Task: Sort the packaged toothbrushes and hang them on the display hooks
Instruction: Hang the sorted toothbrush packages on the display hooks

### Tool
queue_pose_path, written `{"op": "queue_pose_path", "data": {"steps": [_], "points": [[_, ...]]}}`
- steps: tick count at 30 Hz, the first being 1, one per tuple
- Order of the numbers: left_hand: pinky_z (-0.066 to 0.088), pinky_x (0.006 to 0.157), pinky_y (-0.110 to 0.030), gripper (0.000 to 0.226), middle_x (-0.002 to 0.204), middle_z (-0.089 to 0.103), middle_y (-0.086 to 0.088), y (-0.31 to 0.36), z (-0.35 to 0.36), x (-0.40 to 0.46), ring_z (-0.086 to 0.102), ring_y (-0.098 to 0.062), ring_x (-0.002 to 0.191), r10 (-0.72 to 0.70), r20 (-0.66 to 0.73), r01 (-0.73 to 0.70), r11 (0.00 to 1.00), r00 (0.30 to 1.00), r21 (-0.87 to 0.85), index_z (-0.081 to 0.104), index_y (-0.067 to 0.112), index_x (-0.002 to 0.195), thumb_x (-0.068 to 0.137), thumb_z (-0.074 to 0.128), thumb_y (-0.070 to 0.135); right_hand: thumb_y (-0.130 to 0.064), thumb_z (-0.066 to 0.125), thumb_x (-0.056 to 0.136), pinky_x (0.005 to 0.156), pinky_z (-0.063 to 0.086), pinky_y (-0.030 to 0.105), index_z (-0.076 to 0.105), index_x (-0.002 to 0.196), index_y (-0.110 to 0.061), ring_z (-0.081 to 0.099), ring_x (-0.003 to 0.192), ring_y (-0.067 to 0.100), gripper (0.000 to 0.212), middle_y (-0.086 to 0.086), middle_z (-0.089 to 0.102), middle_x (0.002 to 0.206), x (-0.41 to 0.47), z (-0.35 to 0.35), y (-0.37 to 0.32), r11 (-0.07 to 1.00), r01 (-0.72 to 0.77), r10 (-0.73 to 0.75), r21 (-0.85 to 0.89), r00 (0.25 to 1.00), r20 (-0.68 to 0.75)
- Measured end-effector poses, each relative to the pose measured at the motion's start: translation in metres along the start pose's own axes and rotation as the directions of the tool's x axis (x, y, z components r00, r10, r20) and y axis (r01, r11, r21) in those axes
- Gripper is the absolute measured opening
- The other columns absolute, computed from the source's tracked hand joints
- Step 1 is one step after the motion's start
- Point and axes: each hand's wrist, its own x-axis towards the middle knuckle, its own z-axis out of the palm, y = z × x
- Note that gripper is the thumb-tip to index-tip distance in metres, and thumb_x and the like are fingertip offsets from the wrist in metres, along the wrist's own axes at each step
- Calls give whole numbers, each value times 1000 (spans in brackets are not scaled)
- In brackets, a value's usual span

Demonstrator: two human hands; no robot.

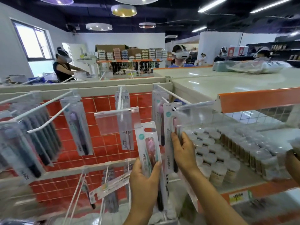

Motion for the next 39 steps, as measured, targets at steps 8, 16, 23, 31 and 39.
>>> {"op": "queue_pose_path", "data": {"steps": [8,16,23,31,39], "points": [[58,82,-39,13,95,72,9,-3,-6,8,70,-12,93,-14,-44,16,999,999,43,63,44,93,83,66,36,-45,41,98,71,59,46,47,74,-25,69,79,32,31,18,68,87,58,27,2,984,-115,120,-136,993,23],[58,80,-41,19,91,71,0,17,7,4,70,-17,89,51,91,-54,998,995,32,65,44,86,79,49,50,-44,54,93,50,47,22,51,77,-28,60,61,13,23,1,61,74,56,27,3,984,-138,148,-114,985,93],[58,80,-35,12,96,71,3,28,28,-5,69,-16,93,147,164,-142,989,975,-38,67,47,93,87,57,48,-63,50,73,74,56,48,58,79,-24,65,76,28,40,8,66,79,36,4,14,999,-43,44,-16,995,92],[52,59,-21,29,68,63,8,35,49,-6,59,-3,62,162,191,-152,986,968,-68,66,22,87,78,53,46,-47,59,73,59,49,27,53,71,-26,60,63,9,22,-7,61,68,20,-20,-4,999,15,-19,49,997,70],[56,67,-27,30,76,66,3,23,61,8,63,-7,70,146,178,-145,989,973,-18,64,23,90,81,50,47,-23,55,94,70,58,49,64,79,-21,67,74,28,17,6,68,77,16,-35,-8,995,21,-20,94,1000,-12]]}}
